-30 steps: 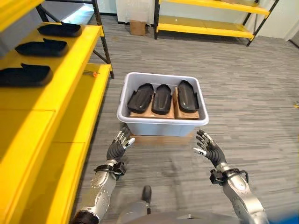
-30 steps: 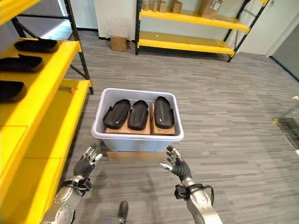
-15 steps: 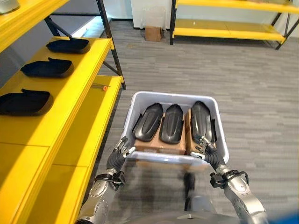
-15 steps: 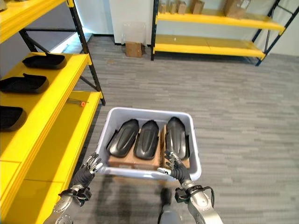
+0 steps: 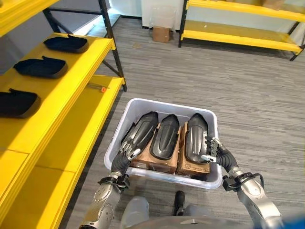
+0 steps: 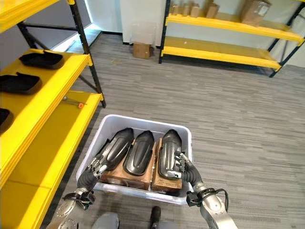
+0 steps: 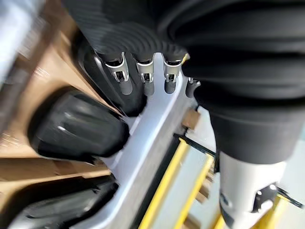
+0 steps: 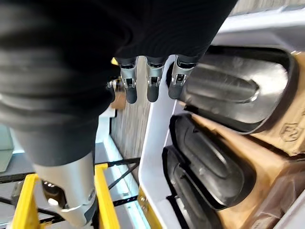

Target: Move parts from the plastic box to the shelf.

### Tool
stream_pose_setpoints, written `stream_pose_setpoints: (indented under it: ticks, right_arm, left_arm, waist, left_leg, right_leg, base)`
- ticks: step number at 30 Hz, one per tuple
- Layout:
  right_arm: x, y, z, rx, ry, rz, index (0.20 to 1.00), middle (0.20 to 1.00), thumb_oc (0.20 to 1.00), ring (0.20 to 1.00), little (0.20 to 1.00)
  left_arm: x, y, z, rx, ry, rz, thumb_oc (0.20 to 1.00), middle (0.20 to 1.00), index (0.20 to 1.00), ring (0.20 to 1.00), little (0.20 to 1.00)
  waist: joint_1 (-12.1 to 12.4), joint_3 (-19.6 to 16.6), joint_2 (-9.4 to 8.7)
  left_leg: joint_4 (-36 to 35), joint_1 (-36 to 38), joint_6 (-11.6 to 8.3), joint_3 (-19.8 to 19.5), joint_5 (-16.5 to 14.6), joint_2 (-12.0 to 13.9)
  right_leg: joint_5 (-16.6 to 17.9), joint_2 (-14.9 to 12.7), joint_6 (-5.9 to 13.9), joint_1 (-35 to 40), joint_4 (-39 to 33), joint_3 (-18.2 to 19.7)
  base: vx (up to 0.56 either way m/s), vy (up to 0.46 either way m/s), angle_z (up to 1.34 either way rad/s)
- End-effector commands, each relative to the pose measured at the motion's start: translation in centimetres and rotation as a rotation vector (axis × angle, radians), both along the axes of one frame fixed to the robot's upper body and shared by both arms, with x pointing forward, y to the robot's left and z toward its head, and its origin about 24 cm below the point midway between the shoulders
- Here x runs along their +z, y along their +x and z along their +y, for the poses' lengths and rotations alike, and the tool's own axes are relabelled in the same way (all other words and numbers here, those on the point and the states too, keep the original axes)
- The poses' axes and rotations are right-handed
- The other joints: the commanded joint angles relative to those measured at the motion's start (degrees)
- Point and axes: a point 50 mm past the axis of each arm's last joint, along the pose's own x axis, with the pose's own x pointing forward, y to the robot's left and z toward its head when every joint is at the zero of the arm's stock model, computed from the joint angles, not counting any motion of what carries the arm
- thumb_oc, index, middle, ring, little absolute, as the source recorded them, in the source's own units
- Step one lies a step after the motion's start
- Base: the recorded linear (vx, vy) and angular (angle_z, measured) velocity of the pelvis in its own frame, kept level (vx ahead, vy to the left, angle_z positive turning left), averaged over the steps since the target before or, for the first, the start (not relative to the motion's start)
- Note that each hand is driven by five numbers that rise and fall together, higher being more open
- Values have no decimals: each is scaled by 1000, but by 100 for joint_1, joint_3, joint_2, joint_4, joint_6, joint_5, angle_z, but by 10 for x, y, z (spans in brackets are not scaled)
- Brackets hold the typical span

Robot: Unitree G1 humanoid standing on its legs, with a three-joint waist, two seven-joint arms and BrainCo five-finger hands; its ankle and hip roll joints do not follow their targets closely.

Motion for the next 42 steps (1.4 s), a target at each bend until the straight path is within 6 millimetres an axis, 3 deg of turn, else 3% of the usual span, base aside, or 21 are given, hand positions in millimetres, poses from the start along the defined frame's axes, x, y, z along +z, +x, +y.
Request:
stream_pose_setpoints:
  ticks: [1, 4, 6, 13, 19, 24, 28, 29, 31, 33, 38, 42]
  right_arm:
    - [25, 11, -8, -21, 0, -147, 1000, 1000, 1000, 1000, 1000]
    - [21, 8, -9, -26, 5, -129, 1000, 1000, 1000, 1000, 1000]
    - [20, 6, -10, -33, 8, -123, 1000, 1000, 1000, 1000, 1000]
    - [12, 2, -4, -14, -6, -85, 1000, 1000, 1000, 1000, 1000]
    - [17, 4, -7, -38, -3, -113, 1000, 1000, 1000, 1000, 1000]
    - [30, 14, -12, -81, -51, -194, 1000, 1000, 1000, 1000, 1000]
    - [52, 31, -23, -120, -234, -315, 1000, 1000, 1000, 1000, 1000]
    - [74, 56, -25, -176, -296, -419, 1000, 1000, 1000, 1000, 1000]
    - [78, 62, -25, -182, -309, -433, 1000, 1000, 1000, 1000, 1000]
    - [94, 84, -20, -210, -359, -495, 1000, 1000, 1000, 1000, 1000]
    - [118, 116, -14, -296, -439, -572, 1000, 1000, 1000, 1000, 1000]
    - [127, 124, -14, -337, -477, -604, 1000, 1000, 1000, 1000, 1000]
  left_arm:
    - [21, 12, -2, -16, -10, -121, 1000, 1000, 1000, 1000, 1000]
    - [18, 9, -3, -14, -22, -113, 1000, 1000, 1000, 1000, 1000]
    - [18, 8, -2, -20, -26, -113, 1000, 1000, 1000, 1000, 1000]
    - [21, 6, 13, -10, 40, -121, 1000, 1000, 1000, 1000, 1000]
    - [26, 8, 14, -5, 45, -141, 1000, 1000, 1000, 1000, 1000]
    - [40, 21, 12, -8, 45, -214, 1000, 1000, 1000, 1000, 1000]
    - [59, 37, 8, -18, 59, -301, 1000, 1000, 1000, 1000, 1000]
    - [84, 57, -2, -25, 38, -419, 1000, 1000, 1000, 1000, 1000]
    - [88, 60, -4, -27, 36, -436, 1000, 1000, 1000, 1000, 1000]
    - [102, 72, -15, -44, 14, -499, 1000, 1000, 1000, 1000, 1000]
    - [116, 87, -33, -52, -16, -550, 1000, 1000, 1000, 1000, 1000]
    - [121, 91, -39, -55, -27, -571, 1000, 1000, 1000, 1000, 1000]
  waist:
    - [-20, -219, 174]
    - [-64, -330, 324]
    - [-70, -390, 333]
    - [-58, -446, 98]
    - [-98, -473, 48]
    - [-158, -439, 32]
    - [-186, -263, 87]
    - [-208, 115, 177]
    - [-206, 203, 200]
    - [-206, 473, 282]
    - [-183, 826, 346]
    - [-183, 1010, 322]
  left_leg:
    - [-2083, 721, -71, 414, 1363, 765]
    - [-2340, 938, -98, 609, 1097, 793]
    - [-2340, 1016, -97, 677, 984, 672]
    - [-2322, 1293, 73, 1284, 528, 330]
    - [-2321, 1341, 84, 1385, 458, 305]
    - [-2327, 1247, 40, 1439, 475, 346]
    - [-2307, 971, 8, 1418, 543, 375]
    - [-2174, 456, -55, 1344, 668, 383]
    - [-2142, 348, -65, 1321, 691, 373]
    - [-2044, -5, -77, 1307, 763, 371]
    - [-2043, -373, -85, 1450, 882, 333]
    - [-2002, -550, -90, 1495, 897, 308]
  right_leg:
    - [-197, -367, 704, 452, 286, 367]
    - [-224, -464, 777, 494, 283, 459]
    - [-113, -598, 840, 558, 188, 495]
    - [172, -1146, 1192, 543, 162, 605]
    - [200, -1207, 1256, 553, 150, 567]
    - [195, -1216, 1275, 468, 130, 544]
    - [211, -1207, 1267, 197, 166, 525]
    - [266, -1238, 1248, -296, 307, 533]
    - [277, -1243, 1243, -413, 344, 543]
    - [349, -1264, 1239, -836, 481, 627]
    - [554, -1294, 1287, -1393, 511, 814]
    - [649, -1314, 1305, -1604, 493, 882]
  base:
    - [63, 172, 14]
    - [79, 188, -14]
    - [145, 228, -72]
    - [90, 186, -18]
    - [60, 33, -5]
    - [27, -4, -9]
    - [-153, -6, -5]
    - [-281, -3, 5]
    - [-253, -3, 17]
    - [-239, 10, 11]
    - [-131, 20, -11]
    - [-58, -8, -16]
